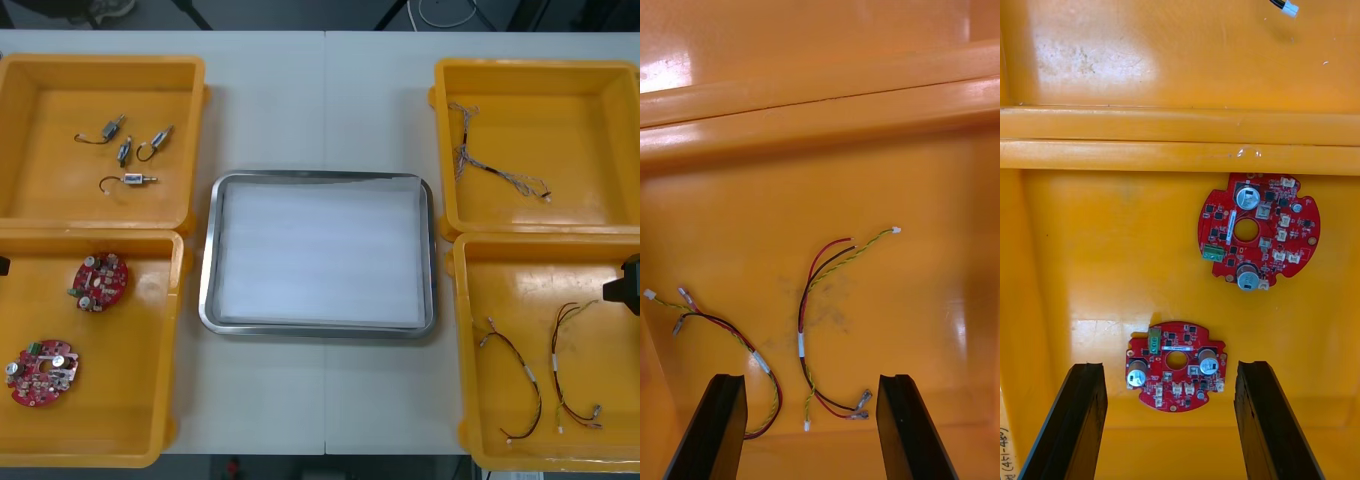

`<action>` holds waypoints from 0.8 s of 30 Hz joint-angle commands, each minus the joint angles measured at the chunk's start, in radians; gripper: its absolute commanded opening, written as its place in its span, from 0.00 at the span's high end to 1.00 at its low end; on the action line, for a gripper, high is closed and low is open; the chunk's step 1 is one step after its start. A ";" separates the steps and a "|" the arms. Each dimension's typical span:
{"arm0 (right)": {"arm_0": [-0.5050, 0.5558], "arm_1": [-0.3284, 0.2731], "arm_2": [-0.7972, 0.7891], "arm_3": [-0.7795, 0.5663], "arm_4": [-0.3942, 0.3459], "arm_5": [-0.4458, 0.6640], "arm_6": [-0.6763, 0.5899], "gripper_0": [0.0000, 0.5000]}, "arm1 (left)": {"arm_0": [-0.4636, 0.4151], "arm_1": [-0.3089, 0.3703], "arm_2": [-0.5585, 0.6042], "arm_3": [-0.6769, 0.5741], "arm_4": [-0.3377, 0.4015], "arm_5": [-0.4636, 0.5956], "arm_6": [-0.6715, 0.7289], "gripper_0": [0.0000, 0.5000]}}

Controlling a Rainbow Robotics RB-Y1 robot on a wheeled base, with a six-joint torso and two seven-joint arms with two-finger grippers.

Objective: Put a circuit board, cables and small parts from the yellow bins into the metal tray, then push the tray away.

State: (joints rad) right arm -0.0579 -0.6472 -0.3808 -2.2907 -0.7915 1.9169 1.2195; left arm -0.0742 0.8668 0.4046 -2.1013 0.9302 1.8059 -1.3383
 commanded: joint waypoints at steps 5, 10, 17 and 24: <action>0.015 -0.025 0.011 -0.021 -0.008 0.003 0.044 0.00 | 0.019 -0.006 -0.009 -0.025 -0.010 -0.010 -0.025 0.00; 0.015 -0.025 0.011 -0.021 -0.008 0.003 0.044 0.00 | 0.019 -0.006 -0.009 -0.025 -0.010 -0.010 -0.025 0.00; 0.015 -0.025 0.011 -0.021 -0.008 0.003 0.044 0.00 | 0.019 -0.006 -0.009 -0.025 -0.010 -0.010 -0.025 0.00; 0.015 -0.025 0.011 -0.021 -0.008 0.003 0.044 0.00 | 0.019 -0.006 -0.009 -0.025 -0.010 -0.010 -0.025 0.00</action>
State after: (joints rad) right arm -0.0579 -0.6472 -0.3808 -2.2907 -0.7915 1.9169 1.2195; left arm -0.0742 0.8668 0.4046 -2.1013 0.9302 1.8059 -1.3383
